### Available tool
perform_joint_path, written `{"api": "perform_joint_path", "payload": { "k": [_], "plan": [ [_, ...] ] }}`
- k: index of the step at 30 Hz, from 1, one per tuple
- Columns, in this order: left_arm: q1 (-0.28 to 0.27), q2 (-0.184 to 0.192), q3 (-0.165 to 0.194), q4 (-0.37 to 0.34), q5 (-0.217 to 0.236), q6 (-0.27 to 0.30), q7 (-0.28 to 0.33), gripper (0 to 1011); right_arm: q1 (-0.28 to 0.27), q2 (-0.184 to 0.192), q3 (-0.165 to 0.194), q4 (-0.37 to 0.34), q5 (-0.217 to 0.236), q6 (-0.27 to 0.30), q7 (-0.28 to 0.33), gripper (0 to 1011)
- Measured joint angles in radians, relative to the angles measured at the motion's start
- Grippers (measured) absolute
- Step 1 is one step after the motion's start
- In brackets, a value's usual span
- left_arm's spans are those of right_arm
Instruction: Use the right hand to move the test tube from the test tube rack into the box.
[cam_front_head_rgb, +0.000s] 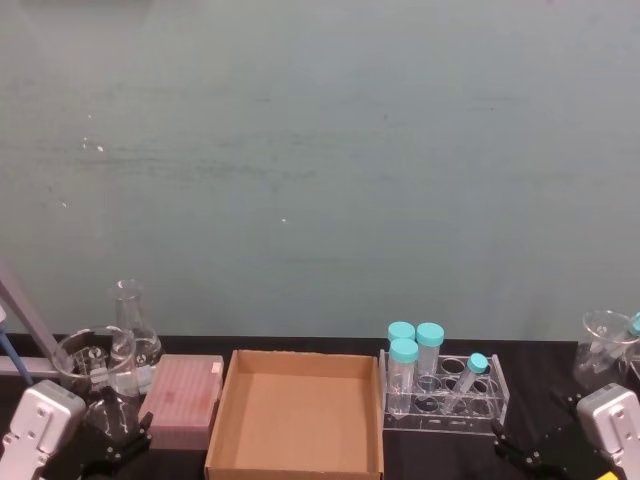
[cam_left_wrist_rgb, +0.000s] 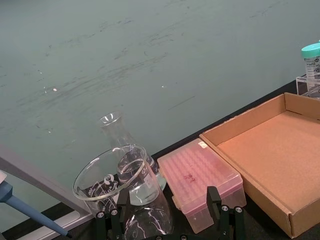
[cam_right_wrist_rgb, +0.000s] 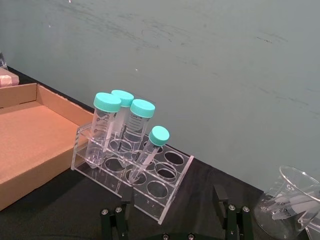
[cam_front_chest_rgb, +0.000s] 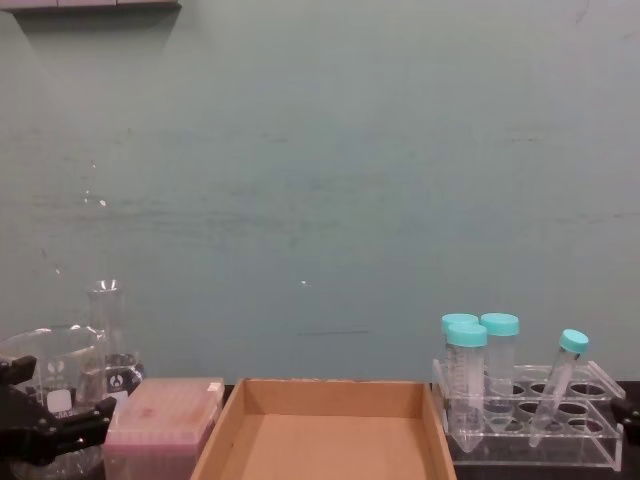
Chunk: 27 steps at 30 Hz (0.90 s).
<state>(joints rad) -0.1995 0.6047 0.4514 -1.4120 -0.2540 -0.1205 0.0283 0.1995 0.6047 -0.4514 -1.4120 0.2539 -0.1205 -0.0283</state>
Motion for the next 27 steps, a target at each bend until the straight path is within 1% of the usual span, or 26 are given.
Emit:
{"api": "perform_joint_path", "payload": {
  "k": [27],
  "plan": [
    [0.000,0.000,0.000,0.000,0.000,0.000,0.000,1000,0.000,0.000,0.000,0.000,0.000,0.000,0.000,1000]
  ]
}}
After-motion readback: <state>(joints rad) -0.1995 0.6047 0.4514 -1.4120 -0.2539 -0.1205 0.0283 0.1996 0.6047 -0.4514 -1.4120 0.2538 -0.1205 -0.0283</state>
